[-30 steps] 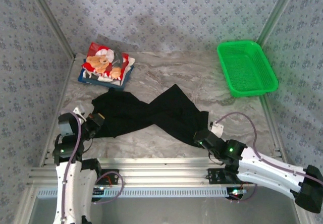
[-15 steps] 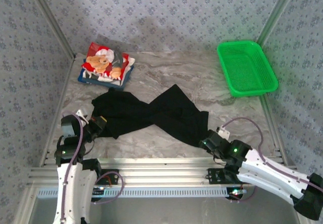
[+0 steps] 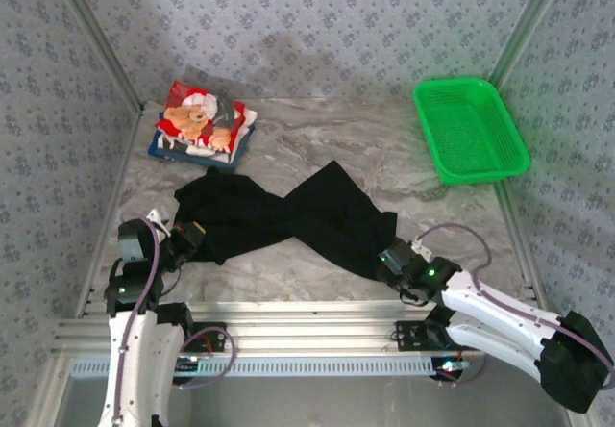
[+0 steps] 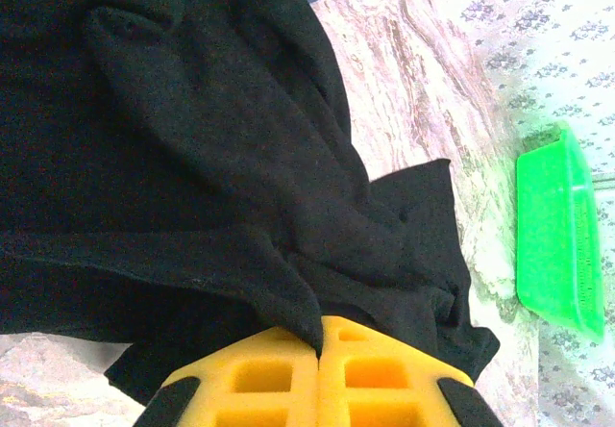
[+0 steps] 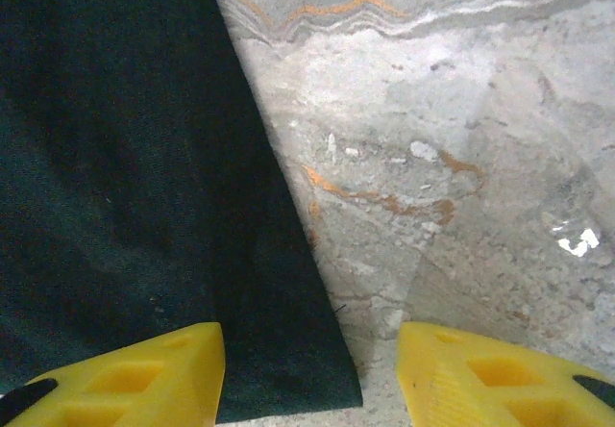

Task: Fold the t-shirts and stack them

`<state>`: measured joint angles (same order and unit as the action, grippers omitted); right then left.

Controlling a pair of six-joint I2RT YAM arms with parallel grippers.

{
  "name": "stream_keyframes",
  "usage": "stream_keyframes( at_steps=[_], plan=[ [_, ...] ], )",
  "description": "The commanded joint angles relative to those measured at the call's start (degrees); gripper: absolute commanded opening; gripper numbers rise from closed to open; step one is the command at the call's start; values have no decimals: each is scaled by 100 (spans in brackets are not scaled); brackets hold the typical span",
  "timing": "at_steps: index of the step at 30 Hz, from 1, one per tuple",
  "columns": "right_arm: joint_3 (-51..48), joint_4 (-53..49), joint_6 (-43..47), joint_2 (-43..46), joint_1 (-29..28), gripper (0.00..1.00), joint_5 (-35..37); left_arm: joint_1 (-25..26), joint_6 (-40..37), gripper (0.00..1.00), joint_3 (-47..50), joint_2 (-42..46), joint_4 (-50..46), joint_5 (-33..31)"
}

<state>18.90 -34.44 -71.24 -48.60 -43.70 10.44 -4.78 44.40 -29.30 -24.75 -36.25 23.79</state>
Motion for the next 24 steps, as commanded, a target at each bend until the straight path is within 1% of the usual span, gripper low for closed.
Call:
stream_keyframes(
  at_steps=[1, 5, 11, 14, 20, 22, 24],
  plan=[
    [-302, 967, 38, -140, 66, 53, -445, 29, -123, 0, -226, 45, -74, 21],
    [-215, 1235, 207, -209, 120, 52, -606, 55, -173, 0, -250, 50, -110, -6],
    [241, 1392, 564, -838, 132, 52, -909, 64, -208, 0, -268, 58, -134, 3],
    [351, 1419, 622, -1133, 71, 49, -969, 73, -233, 0, -288, 74, -187, -2],
    [333, 1820, 578, -1538, -147, 39, -1045, 95, -252, 0, -278, 94, -198, 3],
    [444, 1818, 671, -1642, -154, 31, -1082, 102, -257, 0, -274, 93, -198, -2],
    [560, 1789, 862, -1692, -61, 21, -1141, 114, -297, 0, -287, 85, -190, 3]
  ],
)
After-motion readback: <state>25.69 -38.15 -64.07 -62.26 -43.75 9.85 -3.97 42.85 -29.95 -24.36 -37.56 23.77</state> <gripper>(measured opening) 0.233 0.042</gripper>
